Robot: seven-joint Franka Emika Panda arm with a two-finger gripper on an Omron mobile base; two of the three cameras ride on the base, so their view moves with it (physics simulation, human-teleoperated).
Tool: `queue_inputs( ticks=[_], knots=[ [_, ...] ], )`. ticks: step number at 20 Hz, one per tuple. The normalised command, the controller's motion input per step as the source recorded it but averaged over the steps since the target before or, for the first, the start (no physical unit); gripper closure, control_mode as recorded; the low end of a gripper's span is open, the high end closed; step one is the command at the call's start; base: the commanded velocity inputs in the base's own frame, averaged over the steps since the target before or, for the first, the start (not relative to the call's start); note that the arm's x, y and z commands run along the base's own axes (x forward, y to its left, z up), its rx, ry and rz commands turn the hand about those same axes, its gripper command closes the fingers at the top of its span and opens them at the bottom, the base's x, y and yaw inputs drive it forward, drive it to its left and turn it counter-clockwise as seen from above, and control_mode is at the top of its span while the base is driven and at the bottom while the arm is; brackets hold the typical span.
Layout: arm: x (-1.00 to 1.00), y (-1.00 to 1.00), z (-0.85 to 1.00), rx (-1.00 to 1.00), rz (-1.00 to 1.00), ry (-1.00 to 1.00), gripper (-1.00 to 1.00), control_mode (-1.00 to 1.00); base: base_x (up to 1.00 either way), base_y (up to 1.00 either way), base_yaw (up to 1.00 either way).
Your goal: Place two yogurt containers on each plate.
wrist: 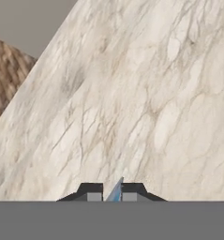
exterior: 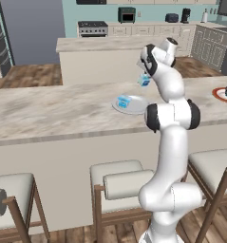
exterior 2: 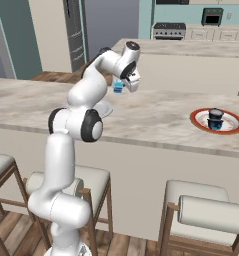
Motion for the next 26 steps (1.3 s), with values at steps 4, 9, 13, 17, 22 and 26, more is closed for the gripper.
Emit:
queue_inputs(
  ticks=[4,9,13,17,22,26],
  knots=[
    [-0.46,0.00,0.12,0.08,0.00,-0.03,1.00,-1.00,0.00,0.00,0.00],
    [-0.73,0.03,0.00,0.09,0.00,-0.17,1.00,-1.00,0.00,0.00,0.00],
    [-0.40,0.04,0.00,0.05,0.00,-0.17,1.00,-1.00,0.00,0.00,0.00],
    [-0.21,0.12,0.00,0.00,0.00,-0.13,1.00,-1.00,0.00,0.00,0.00],
    [-0.01,0.18,0.04,0.00,0.00,-0.12,1.00,-1.00,0.00,0.00,0.00],
    [0.04,0.09,0.06,0.02,0.04,-0.02,1.00,-1.00,0.00,0.00,0.00]
  ],
)
